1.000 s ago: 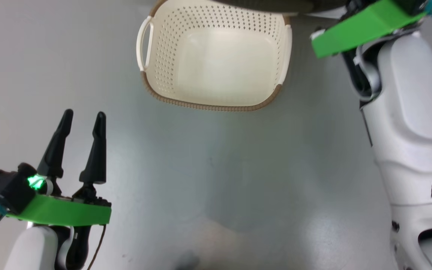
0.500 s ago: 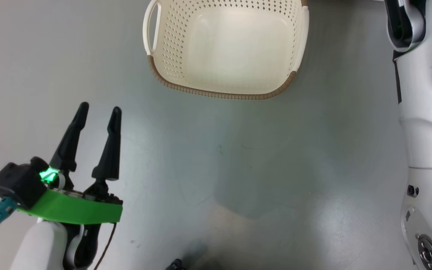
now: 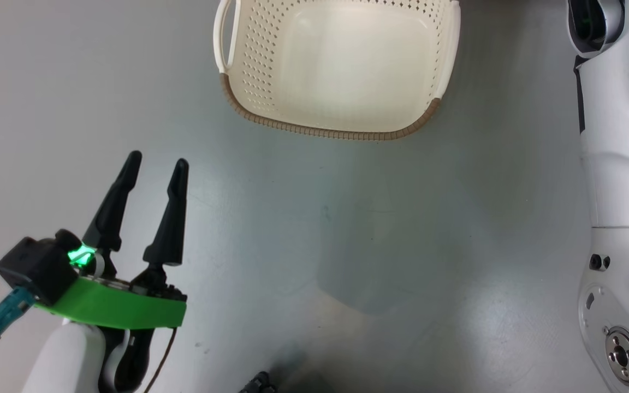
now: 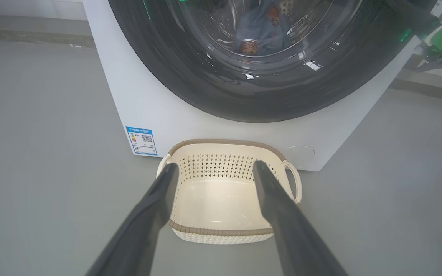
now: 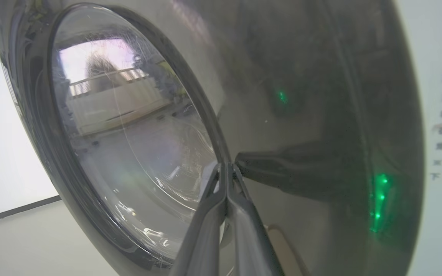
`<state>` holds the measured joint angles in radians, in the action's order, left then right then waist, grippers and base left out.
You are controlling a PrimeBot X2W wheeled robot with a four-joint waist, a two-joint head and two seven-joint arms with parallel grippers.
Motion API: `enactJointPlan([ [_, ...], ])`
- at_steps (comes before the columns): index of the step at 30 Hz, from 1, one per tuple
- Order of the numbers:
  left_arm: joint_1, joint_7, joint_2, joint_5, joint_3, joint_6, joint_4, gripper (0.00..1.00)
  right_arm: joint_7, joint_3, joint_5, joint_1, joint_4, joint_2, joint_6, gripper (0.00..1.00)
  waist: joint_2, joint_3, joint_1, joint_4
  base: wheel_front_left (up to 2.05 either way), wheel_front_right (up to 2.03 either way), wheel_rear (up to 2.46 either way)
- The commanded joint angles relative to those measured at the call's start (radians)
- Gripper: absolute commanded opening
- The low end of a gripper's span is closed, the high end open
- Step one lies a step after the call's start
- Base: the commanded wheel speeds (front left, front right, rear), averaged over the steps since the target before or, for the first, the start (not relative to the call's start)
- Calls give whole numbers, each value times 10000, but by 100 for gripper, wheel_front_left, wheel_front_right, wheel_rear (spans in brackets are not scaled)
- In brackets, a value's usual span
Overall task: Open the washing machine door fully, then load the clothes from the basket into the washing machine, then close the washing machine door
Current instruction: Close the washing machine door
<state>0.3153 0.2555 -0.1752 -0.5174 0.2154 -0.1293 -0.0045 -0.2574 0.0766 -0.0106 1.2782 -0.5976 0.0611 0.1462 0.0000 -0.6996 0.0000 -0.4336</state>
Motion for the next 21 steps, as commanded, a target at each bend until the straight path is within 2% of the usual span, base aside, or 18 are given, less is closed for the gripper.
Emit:
enactJointPlan([
  [1,65,63,-414,-87,-323,-13,-227,100,-44,289,-91,487,223,-109,-155,0,0,-61,0,-13,0,0,0],
  [12,165,63,-427,-115,-361,-13,-181,100,-44,-42,93,354,239,-109,-155,0,0,-29,0,98,0,0,0],
  [21,-30,63,-493,56,-686,-13,-252,100,-44,-1031,1146,-872,483,-109,-155,0,0,547,0,534,0,0,0],
])
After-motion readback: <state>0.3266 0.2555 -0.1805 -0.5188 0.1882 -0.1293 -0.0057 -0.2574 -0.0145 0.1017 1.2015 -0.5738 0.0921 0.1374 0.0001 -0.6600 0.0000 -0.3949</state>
